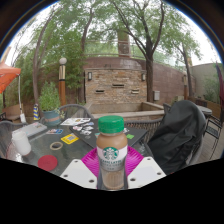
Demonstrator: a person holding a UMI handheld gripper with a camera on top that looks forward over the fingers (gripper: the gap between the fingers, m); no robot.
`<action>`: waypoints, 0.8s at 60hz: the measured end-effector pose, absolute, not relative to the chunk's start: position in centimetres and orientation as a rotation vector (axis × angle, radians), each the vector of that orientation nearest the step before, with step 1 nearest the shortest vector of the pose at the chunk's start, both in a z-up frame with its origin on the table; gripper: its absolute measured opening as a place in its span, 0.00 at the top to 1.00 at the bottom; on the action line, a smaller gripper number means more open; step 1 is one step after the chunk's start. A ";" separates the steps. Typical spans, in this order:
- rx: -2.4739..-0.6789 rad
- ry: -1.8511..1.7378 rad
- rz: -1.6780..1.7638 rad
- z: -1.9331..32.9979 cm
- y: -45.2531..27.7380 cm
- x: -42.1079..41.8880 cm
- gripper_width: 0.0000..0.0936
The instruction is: Pour water
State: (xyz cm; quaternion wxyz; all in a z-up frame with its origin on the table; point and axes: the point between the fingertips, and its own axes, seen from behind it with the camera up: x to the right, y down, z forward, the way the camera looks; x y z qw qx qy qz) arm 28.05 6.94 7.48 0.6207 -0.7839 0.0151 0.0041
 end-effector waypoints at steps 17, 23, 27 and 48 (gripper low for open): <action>-1.762 -0.396 -0.276 15.6 6.4 15.9 0.68; -1.739 -0.637 -0.474 16.4 6.7 9.3 0.68; -1.697 -0.838 -0.693 16.2 7.0 5.9 0.68; -1.320 -1.675 -1.541 14.0 10.9 1.8 0.69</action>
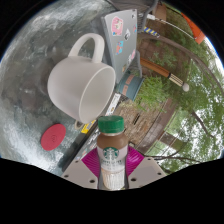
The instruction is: Pour water
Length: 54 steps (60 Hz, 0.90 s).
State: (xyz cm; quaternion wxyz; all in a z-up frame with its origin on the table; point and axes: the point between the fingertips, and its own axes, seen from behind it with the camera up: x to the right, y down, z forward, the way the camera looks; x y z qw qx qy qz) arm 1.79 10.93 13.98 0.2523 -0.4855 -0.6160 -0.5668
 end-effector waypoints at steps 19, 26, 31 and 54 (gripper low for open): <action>-1.076 -1.966 -1.712 15.0 10.8 0.2 0.68; -1.075 -1.958 -1.684 15.0 10.8 0.2 0.68; -1.105 -1.921 -1.634 15.4 10.8 0.4 0.68; -1.620 -0.637 -0.403 18.8 9.9 -1.2 0.68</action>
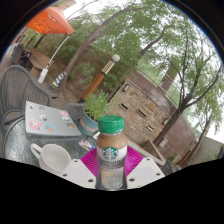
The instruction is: Pour water
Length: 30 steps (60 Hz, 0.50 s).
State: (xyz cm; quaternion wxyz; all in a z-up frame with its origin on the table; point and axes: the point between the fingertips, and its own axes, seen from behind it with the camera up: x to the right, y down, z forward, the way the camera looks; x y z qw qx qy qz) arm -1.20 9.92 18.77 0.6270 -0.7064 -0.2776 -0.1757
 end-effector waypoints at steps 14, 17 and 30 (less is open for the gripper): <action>-1.723 -0.282 0.119 9.8 9.8 0.5 0.68; -1.737 -0.285 0.172 9.9 8.9 1.5 0.68; -1.709 -0.231 0.314 7.8 9.2 2.2 0.68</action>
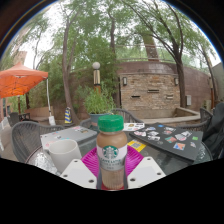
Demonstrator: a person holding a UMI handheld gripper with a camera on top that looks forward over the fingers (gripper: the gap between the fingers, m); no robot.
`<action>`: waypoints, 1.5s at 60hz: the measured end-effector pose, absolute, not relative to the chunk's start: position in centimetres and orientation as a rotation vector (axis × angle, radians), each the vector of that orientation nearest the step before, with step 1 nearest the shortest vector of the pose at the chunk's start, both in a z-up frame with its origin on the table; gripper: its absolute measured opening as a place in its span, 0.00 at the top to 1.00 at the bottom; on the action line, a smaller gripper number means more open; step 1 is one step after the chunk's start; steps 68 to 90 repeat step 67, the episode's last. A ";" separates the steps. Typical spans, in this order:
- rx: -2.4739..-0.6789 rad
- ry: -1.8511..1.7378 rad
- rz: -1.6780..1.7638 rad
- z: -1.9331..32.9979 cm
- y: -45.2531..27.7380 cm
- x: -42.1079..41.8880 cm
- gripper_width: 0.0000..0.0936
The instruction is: Pour water
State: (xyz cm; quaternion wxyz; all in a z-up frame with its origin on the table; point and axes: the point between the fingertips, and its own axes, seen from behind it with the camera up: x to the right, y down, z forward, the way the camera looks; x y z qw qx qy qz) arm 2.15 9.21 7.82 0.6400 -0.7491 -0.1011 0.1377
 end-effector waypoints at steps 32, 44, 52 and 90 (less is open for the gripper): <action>-1.844 -0.268 0.267 8.1 6.6 2.2 0.11; -1.891 -0.220 0.119 10.7 1.0 2.8 0.11; -1.946 -0.155 0.048 14.4 -5.9 2.4 0.11; -2.071 0.008 0.098 21.0 -20.9 -2.3 0.11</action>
